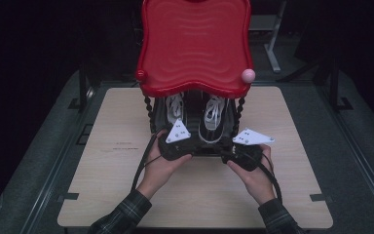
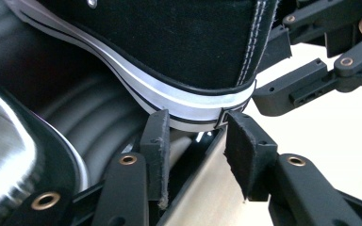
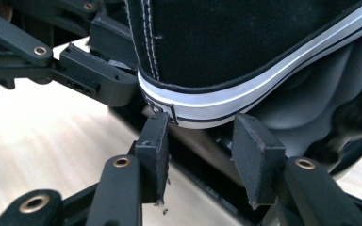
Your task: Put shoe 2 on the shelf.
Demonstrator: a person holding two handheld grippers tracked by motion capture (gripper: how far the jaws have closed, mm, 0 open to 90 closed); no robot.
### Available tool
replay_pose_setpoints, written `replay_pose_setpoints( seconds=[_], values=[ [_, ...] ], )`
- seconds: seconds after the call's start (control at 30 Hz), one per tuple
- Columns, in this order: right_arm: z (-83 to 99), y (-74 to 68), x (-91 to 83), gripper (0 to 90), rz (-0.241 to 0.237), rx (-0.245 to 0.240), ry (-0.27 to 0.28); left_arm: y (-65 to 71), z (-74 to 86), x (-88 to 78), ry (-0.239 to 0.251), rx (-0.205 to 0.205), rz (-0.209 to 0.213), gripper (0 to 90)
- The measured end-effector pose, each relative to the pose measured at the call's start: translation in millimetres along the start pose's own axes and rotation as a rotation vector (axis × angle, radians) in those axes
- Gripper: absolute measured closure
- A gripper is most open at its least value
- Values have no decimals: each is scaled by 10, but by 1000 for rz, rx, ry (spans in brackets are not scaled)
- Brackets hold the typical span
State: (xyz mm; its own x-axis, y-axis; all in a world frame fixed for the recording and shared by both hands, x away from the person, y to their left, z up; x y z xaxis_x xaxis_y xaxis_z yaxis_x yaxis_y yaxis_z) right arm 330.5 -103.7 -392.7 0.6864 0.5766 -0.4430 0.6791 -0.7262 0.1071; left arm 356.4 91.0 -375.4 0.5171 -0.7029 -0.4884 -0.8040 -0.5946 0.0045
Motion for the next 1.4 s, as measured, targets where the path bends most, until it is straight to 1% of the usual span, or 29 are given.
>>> replay_pose_setpoints(
  seconds=[0.03,0.13,0.23,0.33,0.37,0.47,0.53,0.57,0.6,0.77,0.8,0.83,0.87,0.9,0.97,1.07,1.13,1.27,1.4],
  values=[
    [-22,20,13,569,10,-2,-2,-12,-22,20,3,-10,-7,626],
    [-76,90,56,579,36,-7,-4,-41,-88,79,0,-18,-34,642],
    [-91,151,83,594,50,-5,-14,-40,-130,148,-12,-9,-51,645],
    [-79,189,94,615,67,-1,-34,-32,-147,226,-42,6,-65,647],
    [-71,201,98,622,73,1,-42,-29,-146,256,-50,6,-66,646],
    [-42,241,106,639,91,7,-59,-22,-147,322,-51,-1,-67,649],
    [-31,258,105,640,94,8,-63,-17,-144,342,-54,-11,-64,651],
    [-25,261,106,643,95,10,-67,-22,-140,351,-62,-8,-62,653],
    [-18,263,110,643,94,8,-74,-21,-136,359,-67,-14,-60,654],
    [3,251,129,647,105,-3,-86,-29,-123,369,-71,-9,-54,660],
    [2,249,124,649,107,-6,-85,-24,-123,367,-73,-2,-61,660],
    [-1,247,115,652,106,-8,-80,-14,-122,361,-76,17,-75,660],
    [-6,246,104,655,107,-9,-77,-7,-124,354,-72,27,-78,660],
    [-8,243,95,656,110,-11,-86,-1,-129,343,-64,27,-72,662],
    [2,242,88,662,108,-10,-78,-4,-142,326,-59,28,-67,661],
    [0,247,67,662,108,-8,-71,-21,-144,299,-51,9,-59,655],
    [-1,243,39,657,104,-7,-65,-25,-140,240,-51,1,-42,644],
    [26,226,-47,627,78,6,-51,-20,-111,84,-39,-16,-22,612],
    [73,214,-141,580,51,15,-41,-16,-50,-106,-53,-24,-3,565]
  ],
)
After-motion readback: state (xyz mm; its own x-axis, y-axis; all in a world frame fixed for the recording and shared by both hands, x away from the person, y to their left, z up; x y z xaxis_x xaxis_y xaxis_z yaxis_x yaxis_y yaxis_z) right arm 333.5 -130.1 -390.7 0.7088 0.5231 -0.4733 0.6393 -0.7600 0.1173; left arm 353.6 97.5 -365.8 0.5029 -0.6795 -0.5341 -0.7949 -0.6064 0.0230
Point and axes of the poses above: each handheld gripper's, and its own axes: x roughly forward along the jaws, z roughly out of its underside, y roughly to its right, the point moved 3 cm from there along x, roughly forward along the jaws, and after that the axes turned 8 degrees about -x, right-handed, at the moved point
